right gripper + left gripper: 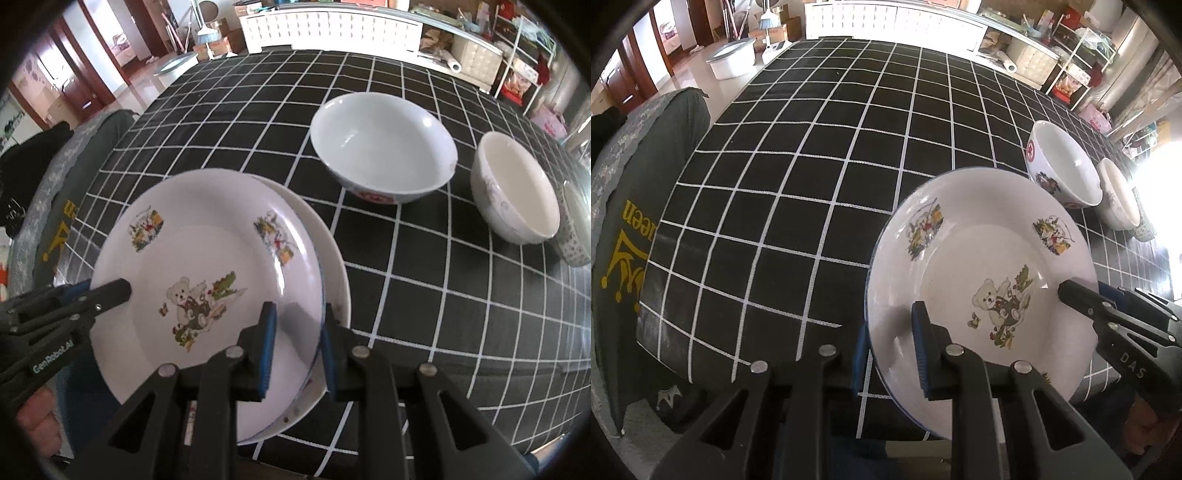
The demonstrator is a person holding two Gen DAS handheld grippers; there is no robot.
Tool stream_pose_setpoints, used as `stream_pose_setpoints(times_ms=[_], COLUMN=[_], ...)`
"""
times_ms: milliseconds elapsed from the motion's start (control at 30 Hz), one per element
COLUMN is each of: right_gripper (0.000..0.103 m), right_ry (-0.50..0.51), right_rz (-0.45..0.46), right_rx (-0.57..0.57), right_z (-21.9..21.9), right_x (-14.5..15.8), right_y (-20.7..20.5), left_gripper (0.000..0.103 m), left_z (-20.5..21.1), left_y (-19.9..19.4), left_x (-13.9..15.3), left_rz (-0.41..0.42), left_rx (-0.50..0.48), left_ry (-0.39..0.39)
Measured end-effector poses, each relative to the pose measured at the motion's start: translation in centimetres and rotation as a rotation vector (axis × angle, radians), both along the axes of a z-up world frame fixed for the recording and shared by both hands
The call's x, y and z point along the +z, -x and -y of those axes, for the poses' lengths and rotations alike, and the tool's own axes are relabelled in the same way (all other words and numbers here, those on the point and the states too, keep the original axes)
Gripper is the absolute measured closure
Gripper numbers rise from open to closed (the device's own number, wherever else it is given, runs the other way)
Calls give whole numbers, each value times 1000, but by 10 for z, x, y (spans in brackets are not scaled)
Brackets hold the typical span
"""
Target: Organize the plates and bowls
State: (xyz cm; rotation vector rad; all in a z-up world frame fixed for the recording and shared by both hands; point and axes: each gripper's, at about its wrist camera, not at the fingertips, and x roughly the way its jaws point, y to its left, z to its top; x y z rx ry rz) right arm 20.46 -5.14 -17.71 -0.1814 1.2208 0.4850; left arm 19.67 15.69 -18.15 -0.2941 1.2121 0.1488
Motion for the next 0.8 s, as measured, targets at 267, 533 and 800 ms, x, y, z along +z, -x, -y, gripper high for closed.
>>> stream_pose_setpoints(times_ms=[267, 533, 800], right_gripper=[76, 65, 41], right_ry=[-55, -85, -54], right_rz=[-30, -53, -30], right_rx=[-43, -37, -32], right_z=[10, 13, 13], right_x=[4, 8, 17], right_y=[3, 11, 20], left_gripper=[83, 83, 83], left_z=[1, 2, 10], left_y=[9, 19, 29], left_x=[7, 16, 30], left_rz=[39, 53, 78], left_rx=[-2, 6, -9], left_ry=[-20, -16, -22])
